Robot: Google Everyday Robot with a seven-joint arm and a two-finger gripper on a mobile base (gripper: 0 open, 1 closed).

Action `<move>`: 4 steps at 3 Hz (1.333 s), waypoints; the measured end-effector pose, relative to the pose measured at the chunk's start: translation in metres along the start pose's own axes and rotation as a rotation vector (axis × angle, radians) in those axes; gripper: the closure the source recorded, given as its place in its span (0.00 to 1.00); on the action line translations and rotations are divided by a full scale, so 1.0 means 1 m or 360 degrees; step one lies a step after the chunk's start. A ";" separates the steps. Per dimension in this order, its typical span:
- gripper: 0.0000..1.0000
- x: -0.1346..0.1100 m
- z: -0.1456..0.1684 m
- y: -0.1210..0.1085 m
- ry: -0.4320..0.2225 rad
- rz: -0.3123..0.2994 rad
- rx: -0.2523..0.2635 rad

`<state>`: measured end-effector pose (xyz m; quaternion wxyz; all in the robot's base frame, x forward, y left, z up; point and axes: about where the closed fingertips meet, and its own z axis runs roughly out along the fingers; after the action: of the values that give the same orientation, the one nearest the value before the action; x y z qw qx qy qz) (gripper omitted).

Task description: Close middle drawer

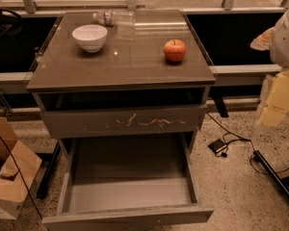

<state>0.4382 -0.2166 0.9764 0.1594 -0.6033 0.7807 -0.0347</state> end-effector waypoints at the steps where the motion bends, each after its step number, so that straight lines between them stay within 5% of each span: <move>1: 0.00 0.000 0.000 0.000 0.0000 0.0000 0.0000; 2: 0.08 0.000 0.000 0.000 0.0000 0.0000 0.0000; 3: 0.31 -0.006 0.021 -0.002 -0.0071 -0.0091 -0.0063; 4: 0.54 -0.002 0.069 0.003 -0.0251 -0.0196 -0.0238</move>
Offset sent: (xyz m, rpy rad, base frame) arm 0.0000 0.0000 0.0000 0.0000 0.0000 0.0000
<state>0.4556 -0.2043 0.9103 0.1723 -0.6612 0.7276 0.0616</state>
